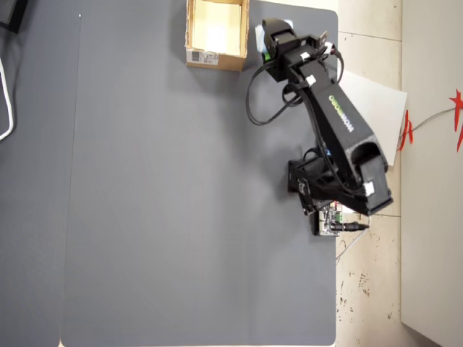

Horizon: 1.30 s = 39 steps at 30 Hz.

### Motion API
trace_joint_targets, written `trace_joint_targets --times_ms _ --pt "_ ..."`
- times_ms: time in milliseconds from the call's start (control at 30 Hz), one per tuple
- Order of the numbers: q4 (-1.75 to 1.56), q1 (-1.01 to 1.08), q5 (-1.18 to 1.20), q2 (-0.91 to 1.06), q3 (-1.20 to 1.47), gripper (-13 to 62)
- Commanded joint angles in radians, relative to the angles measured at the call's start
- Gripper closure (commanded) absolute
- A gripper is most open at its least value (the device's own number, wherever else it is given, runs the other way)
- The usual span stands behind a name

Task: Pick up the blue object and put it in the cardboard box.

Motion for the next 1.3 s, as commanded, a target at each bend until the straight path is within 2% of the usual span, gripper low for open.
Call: trace_joint_targets --times_ms 0,233,600,667,1033,1067,1100,1133,1267 --pt "-0.123 -0.023 0.044 0.051 -0.032 37.4" --pt "-0.285 -0.13 0.081 0.115 -0.031 37.4" --pt "-0.302 -0.367 0.089 0.117 -0.031 36.1" --pt "-0.295 -0.4 0.097 0.092 -0.049 31.1" --pt "-0.244 -0.36 0.086 -0.161 -0.259 31.0" --pt "-0.242 -0.354 0.087 -0.172 -0.272 29.9" --pt "-0.207 -0.345 0.091 -0.192 -0.296 22.5" --pt "-0.186 -0.339 0.091 -0.192 -0.295 19.4" --pt "-0.175 -0.334 0.092 -0.189 -0.293 17.0"
